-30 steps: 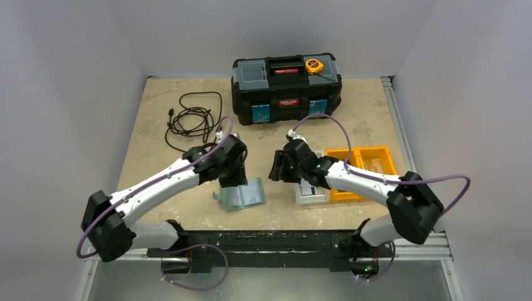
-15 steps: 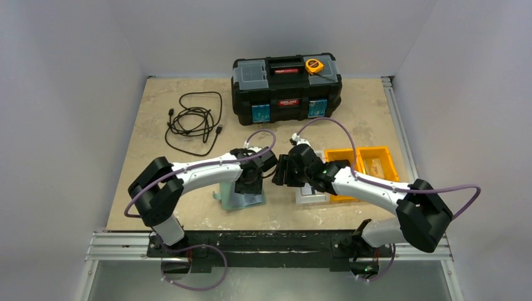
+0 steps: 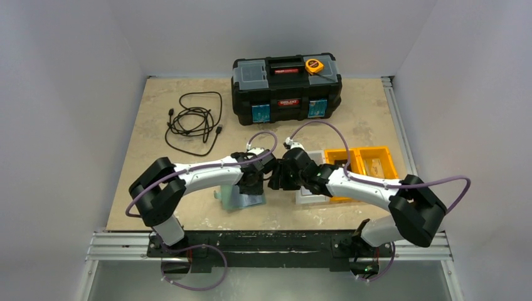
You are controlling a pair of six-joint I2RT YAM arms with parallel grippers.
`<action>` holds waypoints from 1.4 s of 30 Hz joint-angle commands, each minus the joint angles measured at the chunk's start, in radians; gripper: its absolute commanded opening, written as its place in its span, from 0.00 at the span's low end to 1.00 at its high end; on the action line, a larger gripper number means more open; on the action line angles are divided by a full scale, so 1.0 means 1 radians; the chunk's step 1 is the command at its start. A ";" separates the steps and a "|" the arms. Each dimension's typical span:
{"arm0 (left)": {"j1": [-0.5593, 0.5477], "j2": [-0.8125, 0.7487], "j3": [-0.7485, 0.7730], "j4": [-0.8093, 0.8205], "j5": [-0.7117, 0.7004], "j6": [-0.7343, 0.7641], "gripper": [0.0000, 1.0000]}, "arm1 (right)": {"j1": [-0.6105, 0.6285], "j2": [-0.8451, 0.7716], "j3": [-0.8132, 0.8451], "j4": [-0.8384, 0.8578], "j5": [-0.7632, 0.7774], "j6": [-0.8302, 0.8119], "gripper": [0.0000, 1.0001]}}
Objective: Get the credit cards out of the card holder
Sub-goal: Remove the credit card from the card holder.
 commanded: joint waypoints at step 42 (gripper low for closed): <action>0.119 -0.451 -0.326 0.215 0.165 0.002 0.08 | 0.151 0.331 0.249 0.082 -0.061 0.012 0.37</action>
